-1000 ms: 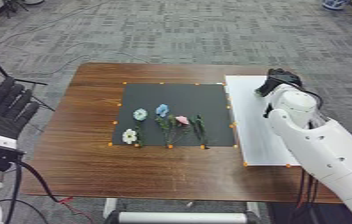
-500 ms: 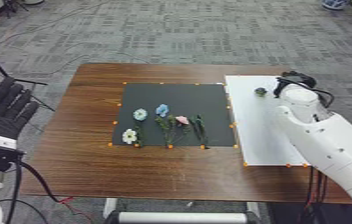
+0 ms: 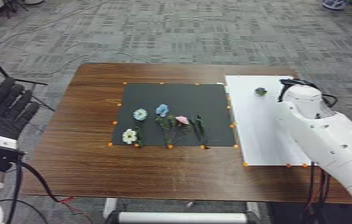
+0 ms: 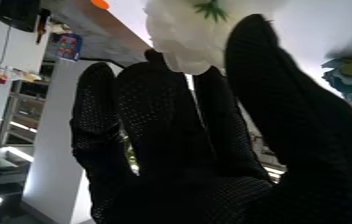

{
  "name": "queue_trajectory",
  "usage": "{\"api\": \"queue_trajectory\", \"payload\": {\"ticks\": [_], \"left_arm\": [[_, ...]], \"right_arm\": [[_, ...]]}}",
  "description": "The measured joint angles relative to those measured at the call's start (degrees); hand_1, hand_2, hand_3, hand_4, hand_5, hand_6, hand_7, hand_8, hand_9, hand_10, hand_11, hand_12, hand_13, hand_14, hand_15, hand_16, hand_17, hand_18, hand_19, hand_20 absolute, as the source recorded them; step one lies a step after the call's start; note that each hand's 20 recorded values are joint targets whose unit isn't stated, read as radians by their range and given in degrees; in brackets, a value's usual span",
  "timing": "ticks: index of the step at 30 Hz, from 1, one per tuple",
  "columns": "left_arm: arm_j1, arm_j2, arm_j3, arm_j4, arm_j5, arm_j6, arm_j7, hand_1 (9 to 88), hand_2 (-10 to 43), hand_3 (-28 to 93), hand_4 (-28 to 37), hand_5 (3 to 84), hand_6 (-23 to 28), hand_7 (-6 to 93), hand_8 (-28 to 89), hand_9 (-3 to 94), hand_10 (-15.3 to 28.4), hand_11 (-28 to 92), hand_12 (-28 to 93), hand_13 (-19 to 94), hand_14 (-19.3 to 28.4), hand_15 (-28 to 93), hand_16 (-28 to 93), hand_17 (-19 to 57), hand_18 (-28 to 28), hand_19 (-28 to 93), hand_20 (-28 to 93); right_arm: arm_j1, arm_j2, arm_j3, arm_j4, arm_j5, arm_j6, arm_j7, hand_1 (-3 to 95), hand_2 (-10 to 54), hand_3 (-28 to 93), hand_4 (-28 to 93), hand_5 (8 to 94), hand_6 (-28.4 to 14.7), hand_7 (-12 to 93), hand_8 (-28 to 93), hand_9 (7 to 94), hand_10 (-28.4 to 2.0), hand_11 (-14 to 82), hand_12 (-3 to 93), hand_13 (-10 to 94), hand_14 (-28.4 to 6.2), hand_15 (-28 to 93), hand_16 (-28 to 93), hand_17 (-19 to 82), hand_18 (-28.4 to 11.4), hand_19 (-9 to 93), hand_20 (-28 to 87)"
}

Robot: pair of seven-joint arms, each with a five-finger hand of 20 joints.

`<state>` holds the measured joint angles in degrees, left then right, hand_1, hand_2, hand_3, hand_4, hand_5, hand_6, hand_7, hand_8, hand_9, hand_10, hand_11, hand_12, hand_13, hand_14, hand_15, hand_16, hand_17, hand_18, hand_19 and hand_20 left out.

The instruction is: Arrange flowers

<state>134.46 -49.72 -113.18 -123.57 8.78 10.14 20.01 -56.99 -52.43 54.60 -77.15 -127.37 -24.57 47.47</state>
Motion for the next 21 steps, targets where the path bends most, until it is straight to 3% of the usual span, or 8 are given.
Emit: {"api": "queue_trajectory", "payload": {"ticks": [4, 7, 13, 21], "left_arm": [[0.0, 0.0, 0.1, -0.02, -0.14, 0.02, 0.13, 23.6, 17.7, 66, -28.3, 36.5, 6.2, 4.1, -6, 31.7, 10.2, 7, 10, 20, 10.3, 12, -3, -3.2, 9.4, 16, 10], [0.0, 0.04, 0.19, -0.18, -0.54, 0.52, 0.45, 23.4, 17.7, 66, -28.3, 36.9, 6.4, 4.1, -6, 32.1, 10.8, 7, 10, 20, 10.8, 13, -3, -3.3, 9.4, 16, 10], [0.2, 0.34, 0.49, -0.59, -2.36, 2.63, 1.89, 23.3, 17.7, 67, -28.3, 37.0, 6.4, 4.2, -6, 32.1, 10.8, 8, 10, 20, 11.0, 14, -4, -3.3, 9.5, 17, 10], [0.7, 0.36, 0.3, -0.84, -2.67, 3.2, 2.1, 23.2, 17.8, 67, -28.3, 37.3, 6.5, 4.5, -6, 32.3, 10.9, 8, 9, 21, 11.0, 15, -4, -3.7, 10.0, 18, 10]], "right_arm": [[-0.7, 0.1, -1.2, 0.3, -2.5, 4.6, -0.3, 65.3, -9.5, 64, -28, 70.7, -3.6, 17, 1, 79.0, -10.9, 6.5, 30.2, 73, -8.7, 71, 30, 36, -25.6, 86, 30], [-1.5, 0.1, -1.7, 0.4, -3.9, 8.9, -0.4, 66.6, -9.5, 65, -28, 72.9, -3.5, 19, 4, 81.3, -10.3, 8.3, 33.3, 73, -8.5, 71, 31, 36, -25.4, 86, 31], [-2.4, 0.1, -1.7, 0.2, -4.7, 8.8, -0.3, 67.7, -9.5, 66, -28, 76.7, -1.7, 27, 9, 85.5, -9.4, 14.4, 42.1, 75, -7.6, 71, 32, 37, -25.1, 86, 31], [-4.9, 0.5, -0.8, -2.9, -6.2, 10.8, -0.2, 68.2, -9.5, 69, -28, 78.4, -1.8, 27, 11, 87.3, -9.6, 14.3, 46.0, 77, -7.6, 71, 33, 38, -25.3, 87, 32]]}}
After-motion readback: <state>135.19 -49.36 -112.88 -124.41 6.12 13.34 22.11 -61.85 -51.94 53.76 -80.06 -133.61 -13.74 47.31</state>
